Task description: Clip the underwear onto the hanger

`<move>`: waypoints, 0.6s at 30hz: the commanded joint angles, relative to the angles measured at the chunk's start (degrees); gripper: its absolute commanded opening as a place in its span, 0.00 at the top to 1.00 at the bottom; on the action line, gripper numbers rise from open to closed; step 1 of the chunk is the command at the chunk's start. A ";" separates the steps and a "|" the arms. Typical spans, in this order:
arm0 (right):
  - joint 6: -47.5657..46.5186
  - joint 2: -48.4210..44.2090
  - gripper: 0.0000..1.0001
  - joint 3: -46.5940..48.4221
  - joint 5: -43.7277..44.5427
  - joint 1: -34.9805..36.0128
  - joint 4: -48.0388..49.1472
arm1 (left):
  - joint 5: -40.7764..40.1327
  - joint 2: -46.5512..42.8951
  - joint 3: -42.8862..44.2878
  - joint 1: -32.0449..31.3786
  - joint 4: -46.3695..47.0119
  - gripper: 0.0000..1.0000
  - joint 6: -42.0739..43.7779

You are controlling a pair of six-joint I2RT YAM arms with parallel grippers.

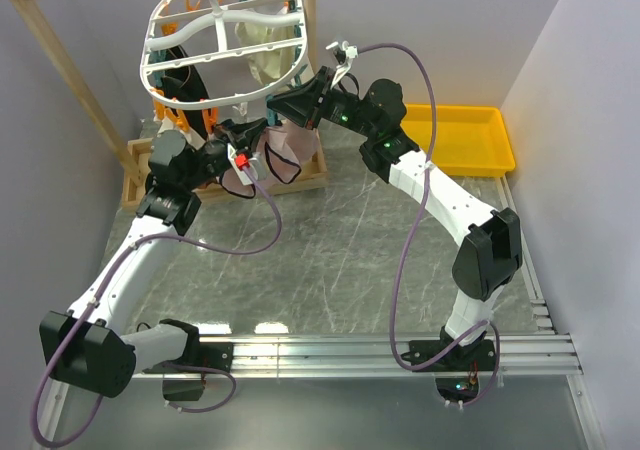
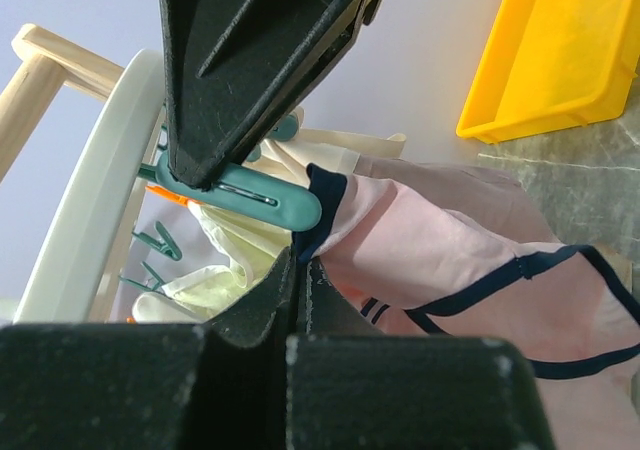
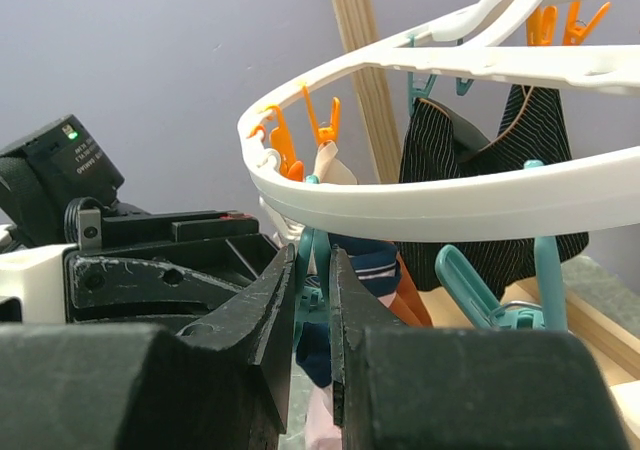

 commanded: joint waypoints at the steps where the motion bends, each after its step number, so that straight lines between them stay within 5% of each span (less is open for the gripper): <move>1: -1.38 -0.55 1.00 -0.67 -3.43 -0.07 2.36 | 2.17 0.32 3.29 0.12 0.34 1.00 -1.18; 18: -5.86 -1.69 1.00 -2.87 -1.94 0.28 3.24 | 2.44 1.02 6.02 0.12 1.03 1.00 -7.51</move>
